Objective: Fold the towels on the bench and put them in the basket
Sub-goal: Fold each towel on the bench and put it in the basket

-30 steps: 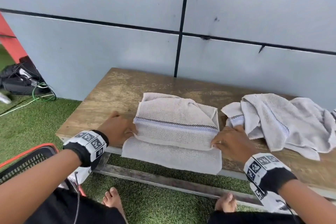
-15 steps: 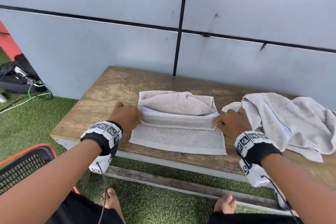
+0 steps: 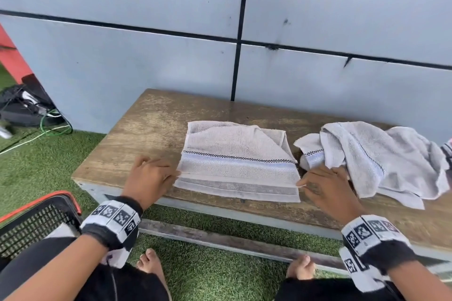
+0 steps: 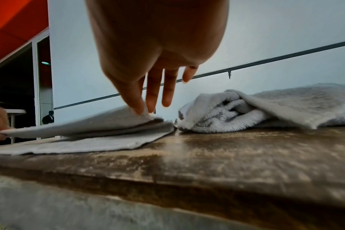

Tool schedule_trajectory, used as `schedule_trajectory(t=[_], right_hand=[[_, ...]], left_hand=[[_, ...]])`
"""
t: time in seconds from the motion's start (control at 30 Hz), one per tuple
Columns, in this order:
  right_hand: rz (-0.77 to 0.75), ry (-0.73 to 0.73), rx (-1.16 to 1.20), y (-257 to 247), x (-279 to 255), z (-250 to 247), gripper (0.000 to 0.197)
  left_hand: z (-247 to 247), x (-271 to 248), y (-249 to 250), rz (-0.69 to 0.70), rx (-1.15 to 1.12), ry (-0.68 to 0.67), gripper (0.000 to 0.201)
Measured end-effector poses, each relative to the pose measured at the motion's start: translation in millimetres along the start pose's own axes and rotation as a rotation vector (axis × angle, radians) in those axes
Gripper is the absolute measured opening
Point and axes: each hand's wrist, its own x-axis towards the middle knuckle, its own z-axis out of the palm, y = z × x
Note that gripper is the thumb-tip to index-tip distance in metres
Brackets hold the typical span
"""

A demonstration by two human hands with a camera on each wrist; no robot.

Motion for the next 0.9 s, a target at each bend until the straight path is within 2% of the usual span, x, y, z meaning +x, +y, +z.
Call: schedule_trajectory(t=[0.13, 0.3, 0.47, 0.57, 0.63, 0.7, 0.8, 0.9], right_hand=[[-0.065, -0.001, -0.026, 4.3, -6.3, 5.6, 0.018], [-0.032, -0.019, 0.002, 10.0, -10.9, 20.5, 0.015], [-0.031, -0.032, -0.049, 1.5, -12.0, 25.5, 0.02], [0.017, -0.056, -0.026, 1.4, -14.4, 25.8, 0.02], [0.032, -0.101, -0.035, 2.0, -15.5, 24.6, 0.022], [0.055, -0.177, -0.06, 0.6, -16.8, 22.5, 0.026], [0.079, -0.233, -0.089, -1.8, -19.2, 19.2, 0.041], [0.057, -0.222, -0.09, -1.6, -24.9, 17.0, 0.06]], left_hand=[[10.2, -9.1, -1.6, -0.019, -0.023, -0.044, 0.021], [15.3, -10.2, -3.2, -0.037, -0.023, -0.058, 0.026], [21.5, -13.6, -8.7, 0.002, -0.032, -0.103, 0.029], [21.2, -15.2, -8.3, 0.01, -0.035, -0.129, 0.02], [18.2, -15.1, -6.3, -0.013, -0.052, -0.161, 0.03], [15.8, -14.5, -5.3, -0.018, -0.065, -0.19, 0.045], [14.4, -17.0, -8.6, 0.055, -0.068, -0.257, 0.053], [12.9, -20.6, -11.1, 0.124, -0.03, -0.296, 0.048]])
